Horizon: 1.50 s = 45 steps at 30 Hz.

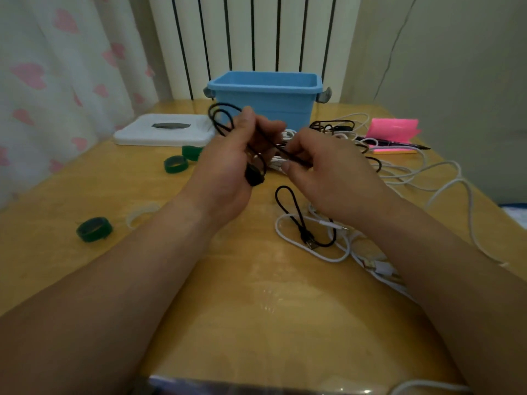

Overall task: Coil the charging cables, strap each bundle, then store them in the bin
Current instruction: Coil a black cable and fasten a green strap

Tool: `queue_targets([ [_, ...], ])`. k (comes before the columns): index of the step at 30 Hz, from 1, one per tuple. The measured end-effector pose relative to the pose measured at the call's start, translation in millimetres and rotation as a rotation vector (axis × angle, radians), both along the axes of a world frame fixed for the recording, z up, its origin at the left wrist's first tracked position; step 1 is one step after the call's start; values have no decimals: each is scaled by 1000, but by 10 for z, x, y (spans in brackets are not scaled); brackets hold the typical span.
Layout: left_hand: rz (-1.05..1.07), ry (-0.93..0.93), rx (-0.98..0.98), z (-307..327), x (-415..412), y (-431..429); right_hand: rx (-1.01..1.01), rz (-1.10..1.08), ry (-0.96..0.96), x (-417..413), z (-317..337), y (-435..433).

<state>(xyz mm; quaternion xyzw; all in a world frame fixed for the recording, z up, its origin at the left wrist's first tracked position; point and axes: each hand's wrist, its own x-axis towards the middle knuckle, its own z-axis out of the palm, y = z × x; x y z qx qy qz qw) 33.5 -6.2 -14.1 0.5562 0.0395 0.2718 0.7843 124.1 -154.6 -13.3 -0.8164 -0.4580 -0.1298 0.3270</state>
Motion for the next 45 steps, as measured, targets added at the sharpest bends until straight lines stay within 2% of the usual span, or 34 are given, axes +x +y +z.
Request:
queue_targets([
  [3,-19,-71,-240,98,-54,100,-119,-58,-74,123,-23,-46],
  [7,78,-9,-195,174,-136,299,-149,-59,-58,199,-13,-106],
  [10,173,122,123,153,-163,390,-155,-70,-56,223,10,-123],
  [15,141,438,849,80,-147,169,-46,-37,-21,199,42,-124],
  [19,80,501,1161,1,-109,84,18,-16,17,156,64,-111],
  [21,108,531,1238,-7,-102,77,33,-10,31,137,70,-101],
  [27,64,498,1227,-45,-77,70,34,34,28,52,93,-94],
  [31,125,447,1129,-46,-77,82,0,43,8,91,58,-91],
  [33,218,413,916,4,-88,99,-46,28,-2,144,42,-104],
  [35,272,355,609,74,-108,153,-44,20,29,200,40,-131],
  [38,228,286,312,94,-125,203,9,-6,31,232,39,-139],
  [40,149,276,286,36,-93,158,30,-11,24,199,22,-105],
  [45,27,196,443,-45,3,-31,13,32,-38,44,-3,-15],
])
